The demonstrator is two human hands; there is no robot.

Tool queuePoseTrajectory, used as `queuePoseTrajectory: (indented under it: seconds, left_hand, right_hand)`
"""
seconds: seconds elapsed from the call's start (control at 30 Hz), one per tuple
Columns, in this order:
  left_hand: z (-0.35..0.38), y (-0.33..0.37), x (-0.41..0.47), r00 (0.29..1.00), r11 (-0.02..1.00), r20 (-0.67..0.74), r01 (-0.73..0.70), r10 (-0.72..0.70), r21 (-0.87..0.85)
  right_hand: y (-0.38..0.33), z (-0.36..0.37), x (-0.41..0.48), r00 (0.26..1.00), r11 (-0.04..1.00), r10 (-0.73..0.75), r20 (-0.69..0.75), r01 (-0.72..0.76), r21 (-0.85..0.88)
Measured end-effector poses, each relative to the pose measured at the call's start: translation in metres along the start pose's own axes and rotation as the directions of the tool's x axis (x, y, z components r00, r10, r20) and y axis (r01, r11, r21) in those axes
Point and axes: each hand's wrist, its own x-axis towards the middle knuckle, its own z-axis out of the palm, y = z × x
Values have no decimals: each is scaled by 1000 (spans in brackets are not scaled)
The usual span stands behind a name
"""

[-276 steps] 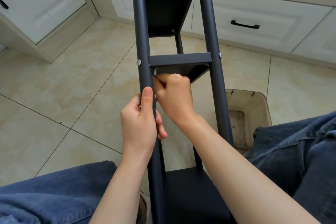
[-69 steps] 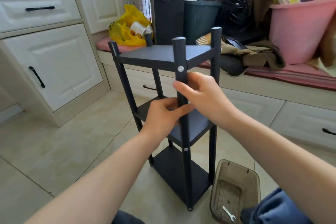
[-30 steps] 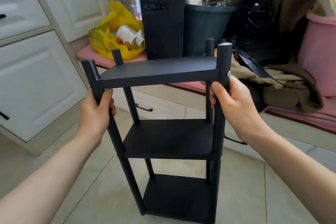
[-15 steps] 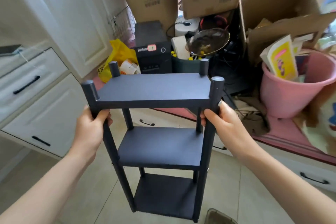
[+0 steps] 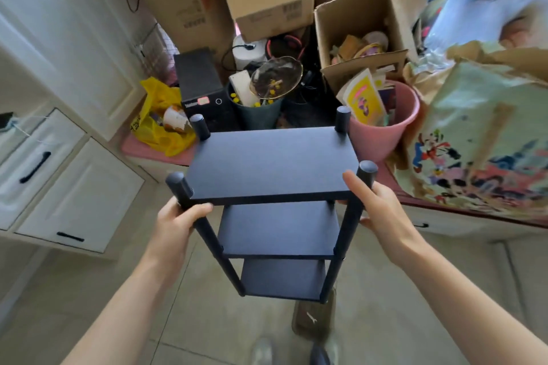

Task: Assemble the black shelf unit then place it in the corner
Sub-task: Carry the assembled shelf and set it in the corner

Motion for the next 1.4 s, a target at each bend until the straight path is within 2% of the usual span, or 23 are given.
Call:
queuePoseTrajectory:
  seconds: [0.1,0.23,0.4,0.57,0.8,1.23,1.4]
  left_hand:
    - [18,1,-18,998,998,51,43,-40,-56]
    - [36,-3,-24,996,995,38,84,-82,-60]
    - [51,-16,-24,986,992,124,108,-115,62]
    - [88,-24,-23,960,988,244,116,-138,103]
    - [166,-41,-28,934,979,310,135,-177,150]
    - [375,-66,-89,911,949,321,179,-260,261]
    - [443,-81,-103,874,920,370,185,-315,346]
  right_hand:
    - [7,-11,-20,990,999,19,-140,-24,-30]
    - [28,-23,-39,957,1000,-2,-289,-6,-28]
    - [55,-42,-66,929,998,42,-367,-21,62]
    - [72,-75,-84,885,989,129,-446,-84,120]
    - [90,-145,-101,847,976,204,-491,-141,164]
    - [116,-348,-135,868,916,326,-375,-192,352]
    - [144,-417,-139,804,898,401,-439,-249,364]
